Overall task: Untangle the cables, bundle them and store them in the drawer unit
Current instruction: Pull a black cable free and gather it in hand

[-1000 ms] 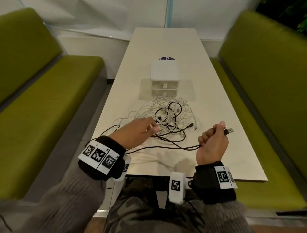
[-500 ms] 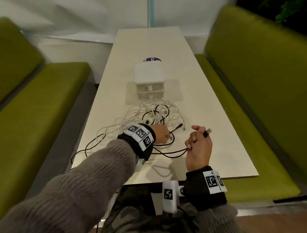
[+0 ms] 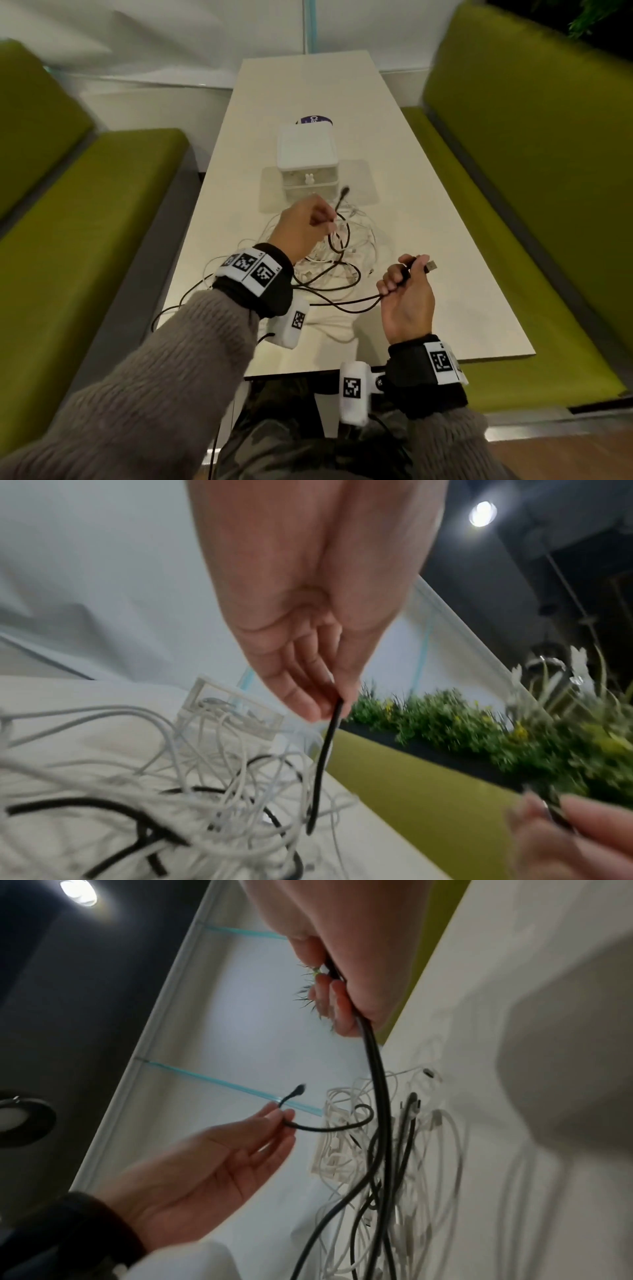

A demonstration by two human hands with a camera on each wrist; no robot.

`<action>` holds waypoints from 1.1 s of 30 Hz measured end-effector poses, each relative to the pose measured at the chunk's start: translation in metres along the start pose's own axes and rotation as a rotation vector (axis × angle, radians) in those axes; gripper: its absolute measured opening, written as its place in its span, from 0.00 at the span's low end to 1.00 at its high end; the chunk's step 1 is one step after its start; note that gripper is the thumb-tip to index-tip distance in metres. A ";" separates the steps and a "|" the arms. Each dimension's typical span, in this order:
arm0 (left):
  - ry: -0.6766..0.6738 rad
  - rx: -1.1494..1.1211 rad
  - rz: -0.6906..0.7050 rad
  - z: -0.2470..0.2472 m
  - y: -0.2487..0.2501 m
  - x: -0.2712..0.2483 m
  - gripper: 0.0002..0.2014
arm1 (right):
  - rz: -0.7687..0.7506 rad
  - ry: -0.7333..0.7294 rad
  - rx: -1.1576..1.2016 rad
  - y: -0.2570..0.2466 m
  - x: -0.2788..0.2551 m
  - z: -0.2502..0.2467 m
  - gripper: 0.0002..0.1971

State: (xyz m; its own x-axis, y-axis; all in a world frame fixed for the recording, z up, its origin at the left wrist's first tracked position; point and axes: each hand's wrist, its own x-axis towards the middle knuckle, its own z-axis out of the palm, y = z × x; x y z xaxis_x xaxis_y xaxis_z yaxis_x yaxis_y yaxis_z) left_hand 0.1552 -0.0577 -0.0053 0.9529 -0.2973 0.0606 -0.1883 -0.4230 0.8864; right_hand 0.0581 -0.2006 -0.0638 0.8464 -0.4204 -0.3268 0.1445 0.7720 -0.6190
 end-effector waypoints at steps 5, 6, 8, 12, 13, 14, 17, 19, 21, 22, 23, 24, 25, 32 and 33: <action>0.012 -0.117 0.054 -0.017 0.012 0.002 0.12 | -0.125 -0.070 -0.322 -0.001 -0.002 0.029 0.11; -0.020 -0.063 0.099 -0.018 0.015 0.000 0.10 | -0.147 -0.096 -0.372 -0.001 -0.002 0.037 0.09; -0.071 0.052 0.190 -0.015 0.018 -0.008 0.07 | -0.178 -0.145 -0.474 0.001 -0.002 0.051 0.11; -0.074 0.160 0.183 -0.007 0.011 -0.024 0.04 | -0.133 -0.245 -0.481 0.006 -0.005 0.066 0.09; -0.056 0.156 0.132 -0.006 0.007 -0.026 0.03 | -0.093 -0.267 -0.449 0.006 -0.005 0.066 0.09; -0.055 0.149 0.084 -0.006 0.002 -0.029 0.02 | -0.056 -0.288 -0.420 0.005 -0.006 0.066 0.10; -0.158 0.229 0.036 -0.003 -0.009 -0.035 0.05 | 0.003 -0.318 -0.379 0.003 -0.006 0.063 0.14; -0.205 0.334 0.035 -0.001 -0.016 -0.038 0.08 | -0.015 -0.302 -0.369 0.002 -0.008 0.063 0.15; -0.198 0.336 -0.014 0.000 -0.023 -0.039 0.07 | -0.065 -0.265 -0.345 -0.002 -0.008 0.063 0.16; -0.194 0.305 -0.060 -0.001 -0.026 -0.040 0.06 | -0.098 -0.238 -0.335 -0.005 -0.008 0.063 0.16; -0.187 0.270 -0.101 -0.002 -0.027 -0.041 0.05 | -0.138 -0.206 -0.330 -0.008 -0.007 0.062 0.16; -0.171 0.251 -0.129 -0.004 -0.028 -0.040 0.05 | -0.185 -0.173 -0.329 -0.010 -0.007 0.060 0.15; -0.143 0.259 -0.136 -0.005 -0.028 -0.038 0.05 | -0.236 -0.141 -0.336 -0.011 -0.008 0.058 0.15; 0.050 -0.050 -0.116 -0.019 -0.002 -0.023 0.04 | -0.422 0.030 -0.788 0.009 -0.004 0.034 0.18; 0.065 -0.114 -0.088 -0.022 0.003 -0.023 0.03 | -0.406 0.025 -0.853 0.011 -0.003 0.032 0.18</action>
State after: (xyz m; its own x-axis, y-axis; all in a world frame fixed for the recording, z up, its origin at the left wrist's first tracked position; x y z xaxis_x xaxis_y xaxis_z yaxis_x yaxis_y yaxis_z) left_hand 0.1381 -0.0334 0.0062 0.9785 -0.2062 0.0067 -0.0789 -0.3439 0.9357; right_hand 0.0731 -0.1758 -0.0464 0.8012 -0.5981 0.0199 -0.0059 -0.0411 -0.9991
